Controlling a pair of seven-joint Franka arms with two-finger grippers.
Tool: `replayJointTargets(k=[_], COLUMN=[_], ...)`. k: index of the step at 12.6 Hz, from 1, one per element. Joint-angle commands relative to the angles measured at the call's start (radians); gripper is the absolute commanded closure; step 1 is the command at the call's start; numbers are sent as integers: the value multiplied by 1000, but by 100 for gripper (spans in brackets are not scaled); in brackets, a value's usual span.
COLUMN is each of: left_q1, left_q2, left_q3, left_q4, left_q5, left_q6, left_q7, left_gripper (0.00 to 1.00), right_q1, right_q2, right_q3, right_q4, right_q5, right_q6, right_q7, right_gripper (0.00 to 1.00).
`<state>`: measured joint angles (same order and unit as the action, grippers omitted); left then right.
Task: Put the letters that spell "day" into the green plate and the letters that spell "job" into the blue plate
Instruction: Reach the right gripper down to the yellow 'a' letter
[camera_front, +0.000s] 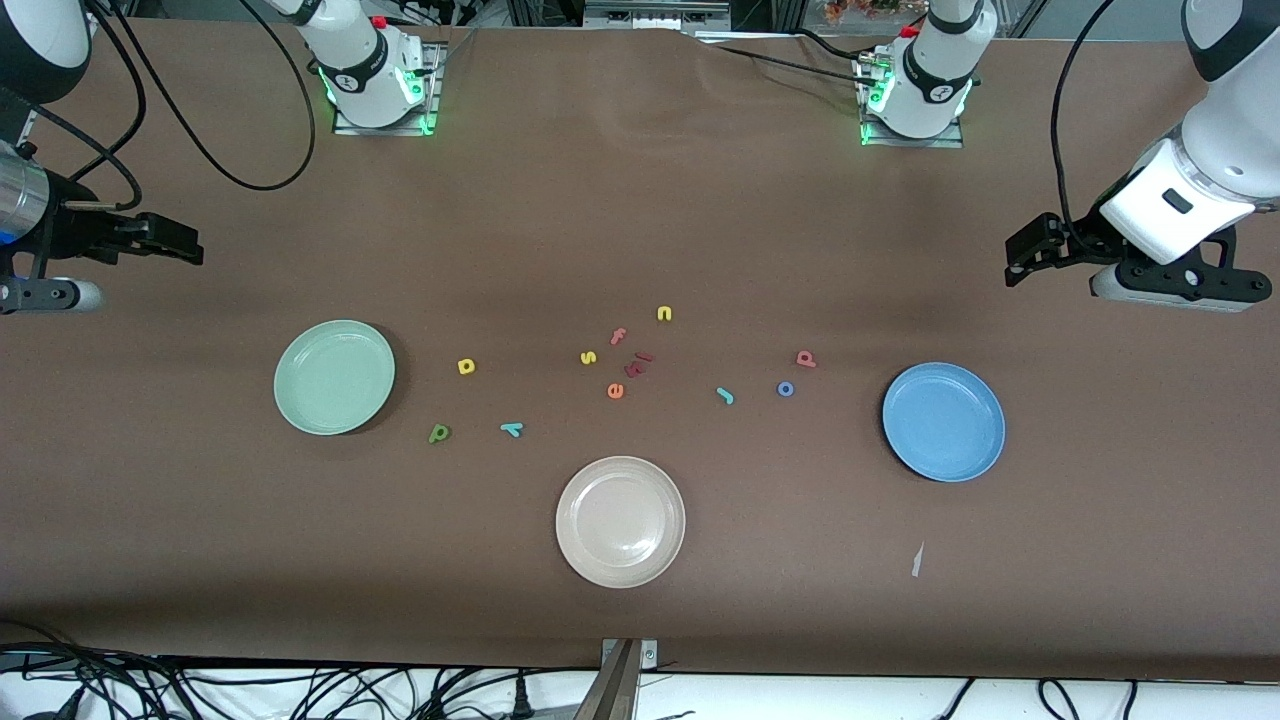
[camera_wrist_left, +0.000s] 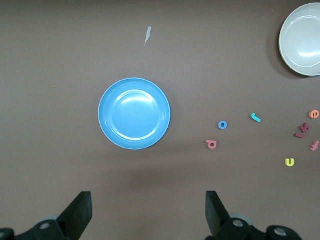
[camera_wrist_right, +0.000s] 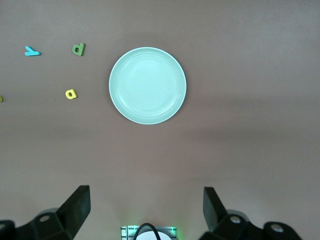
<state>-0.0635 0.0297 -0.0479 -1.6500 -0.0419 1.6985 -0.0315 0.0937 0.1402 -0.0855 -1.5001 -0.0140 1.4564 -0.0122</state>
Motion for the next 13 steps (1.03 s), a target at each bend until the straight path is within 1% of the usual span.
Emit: replayJointTargets(k=[1, 6, 9, 10, 13], left_q1=[2, 2, 1, 1, 1], left_q2=[-16, -16, -14, -16, -16], left_q3=[2, 0, 0, 0, 0], left_q4=[-2, -2, -2, -2, -2], left_q5=[-7, -7, -7, -7, -7], left_q6=[-31, -49, -51, -51, -51], left_q7=[13, 15, 15, 15, 16], left_gripper=[0, 0, 0, 0, 0], right_q1=[6, 90, 159, 179, 228], right_q2=[12, 54, 84, 91, 145], right_q3=[1, 1, 1, 1, 3], right_q4=[1, -3, -46, -72, -83], right_q5=[5, 5, 5, 5, 5], right_q6=[13, 73, 154, 194, 254], right_q7=[1, 99, 208, 221, 221], right_gripper=[0, 0, 0, 0, 0])
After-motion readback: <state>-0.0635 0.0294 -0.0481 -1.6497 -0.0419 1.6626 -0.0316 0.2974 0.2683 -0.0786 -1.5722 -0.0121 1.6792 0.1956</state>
